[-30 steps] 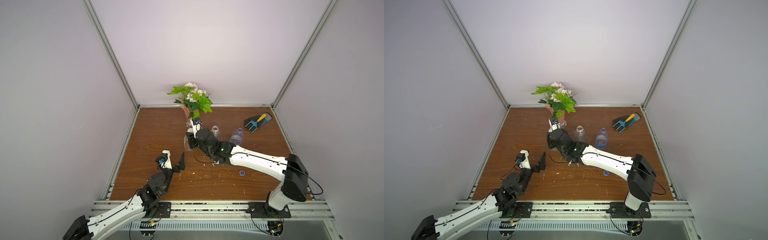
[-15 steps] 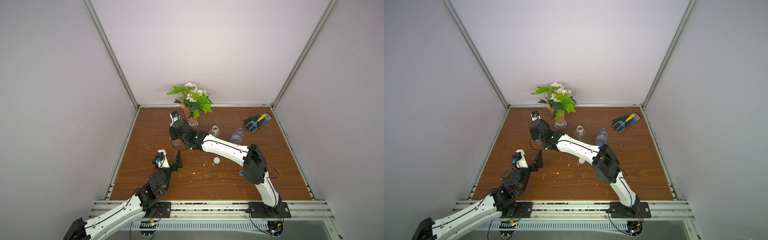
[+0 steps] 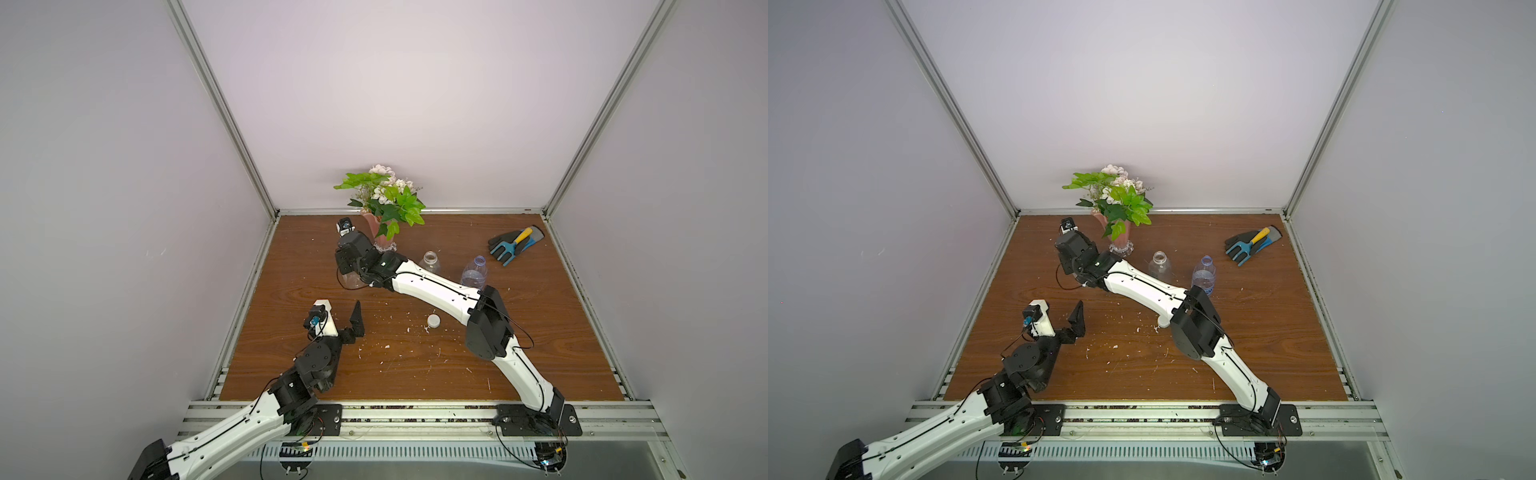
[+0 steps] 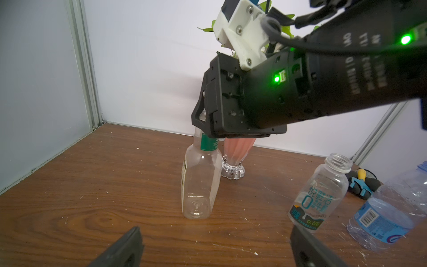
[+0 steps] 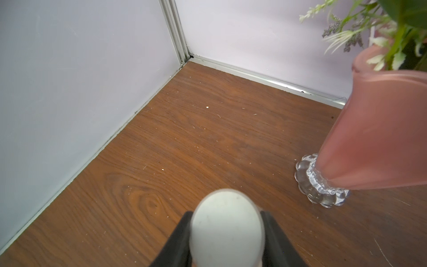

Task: Screw on the bottle caps
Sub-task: Place the plastic bottle at the center of the board, then pick up the plastic bottle at the center of the board.

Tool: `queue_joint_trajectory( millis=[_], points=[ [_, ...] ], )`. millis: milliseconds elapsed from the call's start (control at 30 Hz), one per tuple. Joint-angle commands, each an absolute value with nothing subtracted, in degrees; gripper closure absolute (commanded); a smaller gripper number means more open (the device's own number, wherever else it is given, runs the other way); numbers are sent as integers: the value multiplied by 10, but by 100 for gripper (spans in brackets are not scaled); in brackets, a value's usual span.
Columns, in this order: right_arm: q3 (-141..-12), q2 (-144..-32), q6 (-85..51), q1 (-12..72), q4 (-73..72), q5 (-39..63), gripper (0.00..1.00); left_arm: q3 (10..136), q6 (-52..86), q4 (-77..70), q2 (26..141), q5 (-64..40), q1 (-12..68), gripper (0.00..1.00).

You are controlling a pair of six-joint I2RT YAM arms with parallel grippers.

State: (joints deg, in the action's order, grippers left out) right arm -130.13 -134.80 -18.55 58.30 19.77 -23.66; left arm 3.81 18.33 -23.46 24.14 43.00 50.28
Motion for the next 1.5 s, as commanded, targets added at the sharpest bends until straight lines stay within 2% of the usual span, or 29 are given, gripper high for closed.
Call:
queue_joint_trajectory(
  millis=[0,233,700,1000,1133,1333,1467],
  points=[
    [-1325,-1349,-196,577,212,-236,62,34,189,-234,241,427,499,1],
    [-1326,-1351,-201,571,215,-224,42,34,192,-235,250,422,499,1],
    [-1400,-1342,-216,565,275,-177,23,34,194,-242,264,415,500,0],
    [-1396,-1237,-200,567,358,-94,7,35,179,-258,280,392,499,0],
    [-1281,-1142,-181,567,360,-92,3,39,167,-275,305,378,499,1],
    [-942,-925,-174,561,196,-136,1,49,158,-303,357,344,498,1],
    [-840,-846,-171,522,206,-156,1,45,161,-335,379,319,498,1]
  ],
)
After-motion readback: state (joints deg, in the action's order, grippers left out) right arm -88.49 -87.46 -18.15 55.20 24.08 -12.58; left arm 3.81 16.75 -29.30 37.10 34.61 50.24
